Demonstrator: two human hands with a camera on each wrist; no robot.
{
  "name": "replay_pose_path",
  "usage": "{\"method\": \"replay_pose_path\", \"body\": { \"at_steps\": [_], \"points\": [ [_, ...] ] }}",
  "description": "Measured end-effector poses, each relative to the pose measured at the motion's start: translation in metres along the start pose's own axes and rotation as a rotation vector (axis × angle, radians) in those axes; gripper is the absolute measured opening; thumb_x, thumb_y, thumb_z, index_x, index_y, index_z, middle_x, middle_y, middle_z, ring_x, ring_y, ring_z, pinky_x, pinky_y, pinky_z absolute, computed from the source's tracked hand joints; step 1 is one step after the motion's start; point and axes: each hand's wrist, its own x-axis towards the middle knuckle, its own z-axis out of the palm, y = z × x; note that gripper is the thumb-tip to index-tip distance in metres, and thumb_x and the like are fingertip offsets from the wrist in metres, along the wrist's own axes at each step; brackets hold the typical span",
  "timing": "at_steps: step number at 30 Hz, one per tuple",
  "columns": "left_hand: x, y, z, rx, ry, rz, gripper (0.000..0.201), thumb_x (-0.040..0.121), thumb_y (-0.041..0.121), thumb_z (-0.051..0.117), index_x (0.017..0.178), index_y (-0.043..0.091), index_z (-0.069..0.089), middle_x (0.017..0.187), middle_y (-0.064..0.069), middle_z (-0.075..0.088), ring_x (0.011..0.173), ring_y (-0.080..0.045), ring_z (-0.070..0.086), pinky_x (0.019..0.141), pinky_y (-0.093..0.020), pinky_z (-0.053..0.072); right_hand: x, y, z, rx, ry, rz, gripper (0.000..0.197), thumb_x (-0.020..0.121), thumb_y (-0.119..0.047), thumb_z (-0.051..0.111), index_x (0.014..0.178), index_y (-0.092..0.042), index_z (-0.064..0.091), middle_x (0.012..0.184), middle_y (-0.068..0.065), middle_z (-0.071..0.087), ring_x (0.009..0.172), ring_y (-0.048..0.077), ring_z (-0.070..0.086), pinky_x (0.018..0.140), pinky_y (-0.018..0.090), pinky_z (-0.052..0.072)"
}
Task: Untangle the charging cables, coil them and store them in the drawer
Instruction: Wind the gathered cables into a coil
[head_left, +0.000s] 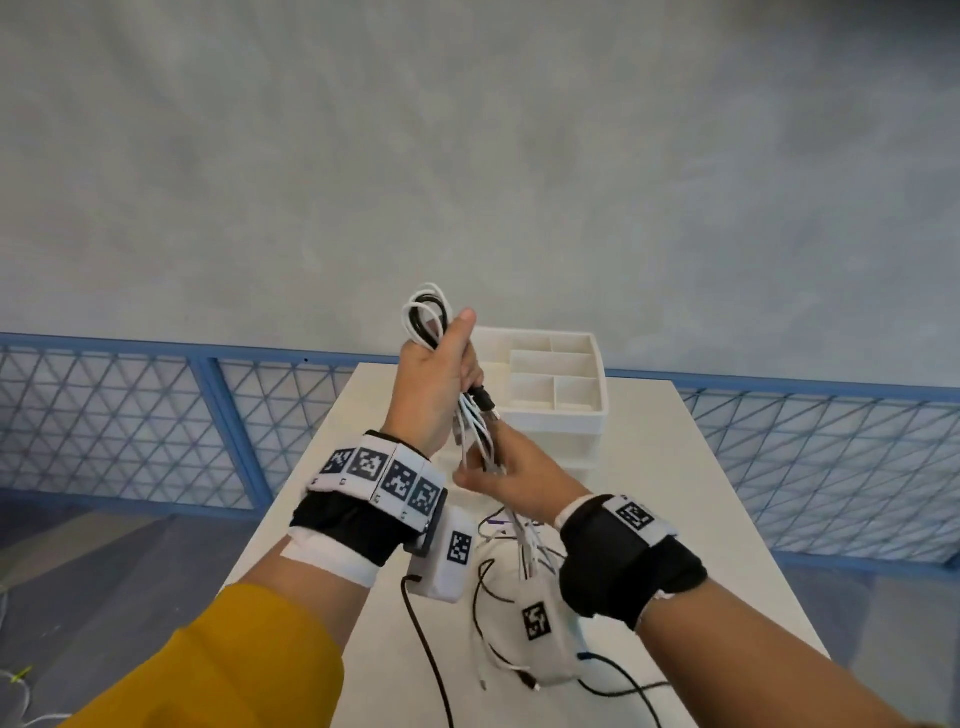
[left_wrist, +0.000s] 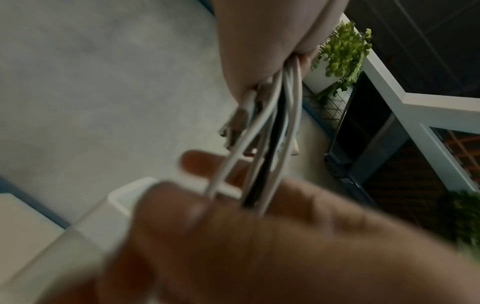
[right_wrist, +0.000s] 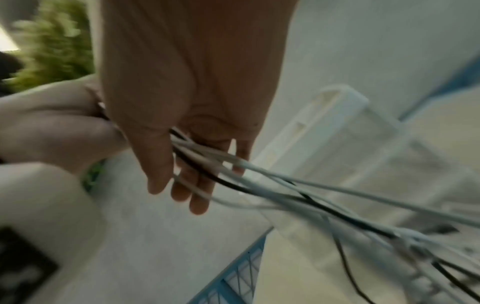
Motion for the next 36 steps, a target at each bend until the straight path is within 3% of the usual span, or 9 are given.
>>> {"method": "replay_pose_path", "body": {
  "at_steps": [3,7,11,14,19,23,27,32,36],
  "points": [
    [0.006,0.012,-0.015,-0.156,0.05,-0.048,0.042,0.093,0.031,0.048,0.054,0.022,0.036,0.037,0.009,0.029,0.036,-0.007,0.027,0.051,-0.023,0.038,-0.005,0.016,0.004,-0.013,-0.039,0.011,0.007,0.091,-0.017,0.052,0.092,-0.012,0.058,0.062,-0.004,0.056,0.055,0.004,0.055,0.064,0.017,0.045],
    [0.016,0.037,-0.052,-0.338,0.044,-0.068,0.048,0.094,0.042,0.04,0.05,0.022,0.037,0.036,0.008,0.029,0.034,-0.005,0.029,0.048,-0.019,0.043,-0.024,0.048,-0.017,0.235,-0.049,0.168,0.025,0.092,-0.018,0.053,0.067,-0.018,0.054,0.045,-0.01,0.047,0.045,0.005,0.048,0.055,0.014,0.047],
    [0.011,0.033,-0.075,-0.195,-0.107,-0.18,0.05,0.094,0.039,0.039,0.048,0.022,0.04,0.034,0.008,0.028,0.03,-0.004,0.026,0.043,-0.018,0.038,-0.023,0.041,-0.05,0.547,-0.022,0.137,0.026,0.083,-0.026,0.062,0.06,-0.017,0.053,0.044,-0.013,0.033,0.039,0.004,0.03,0.045,0.017,0.036],
    [0.004,0.02,-0.079,0.161,-0.21,-0.277,0.043,0.093,0.032,0.046,0.051,0.021,0.038,0.035,0.009,0.027,0.031,-0.006,0.024,0.047,-0.023,0.037,-0.016,0.02,-0.065,0.362,0.04,0.138,0.034,0.082,-0.041,0.056,0.064,-0.013,0.055,0.044,-0.011,0.03,0.041,0.007,0.026,0.045,0.017,0.029],
    [-0.011,0.0,-0.067,0.499,-0.277,-0.33,0.036,0.087,0.032,0.058,0.058,0.022,0.038,0.041,0.008,0.026,0.036,-0.011,0.023,0.05,-0.027,0.033,-0.007,-0.011,-0.066,-0.114,0.094,0.055,0.032,0.088,-0.033,0.057,0.064,-0.011,0.059,0.052,-0.002,0.036,0.04,0.003,0.032,0.044,0.012,0.029],
    [-0.008,0.003,-0.055,0.286,0.069,-0.161,0.043,0.086,0.041,0.055,0.05,0.022,0.042,0.032,0.008,0.035,0.031,-0.008,0.033,0.058,-0.03,0.04,-0.001,-0.019,-0.063,-0.368,-0.024,0.062,0.034,0.087,-0.034,0.058,0.059,-0.016,0.055,0.058,-0.001,0.043,0.055,0.009,0.04,0.056,0.021,0.031],
    [0.0,0.006,-0.07,0.176,0.416,0.009,0.038,0.089,0.034,0.054,0.059,0.018,0.039,0.034,0.01,0.037,0.03,-0.004,0.036,0.046,-0.021,0.045,-0.01,-0.02,-0.069,-0.34,-0.114,0.075,0.033,0.088,-0.035,0.056,0.061,-0.017,0.054,0.047,-0.01,0.034,0.041,0.003,0.035,0.045,0.011,0.027],
    [-0.016,-0.009,-0.063,0.742,0.06,-0.079,0.031,0.084,0.036,0.06,0.063,0.018,0.047,0.053,0.0,0.048,0.042,-0.013,0.048,0.04,-0.019,0.041,-0.006,-0.024,-0.074,-0.167,0.024,0.029,0.033,0.087,-0.032,0.058,0.059,-0.017,0.055,0.056,0.002,0.041,0.05,0.011,0.034,0.051,0.021,0.028],
    [-0.027,-0.014,-0.047,0.696,-0.231,-0.129,0.024,0.076,0.028,0.071,0.062,0.017,0.053,0.039,0.012,0.046,0.035,-0.001,0.041,0.043,-0.019,0.034,0.004,-0.035,-0.067,-0.179,0.105,-0.037,0.034,0.089,-0.029,0.056,0.057,-0.017,0.053,0.048,-0.01,0.042,0.041,0.003,0.034,0.046,0.011,0.028]
  ]
}}
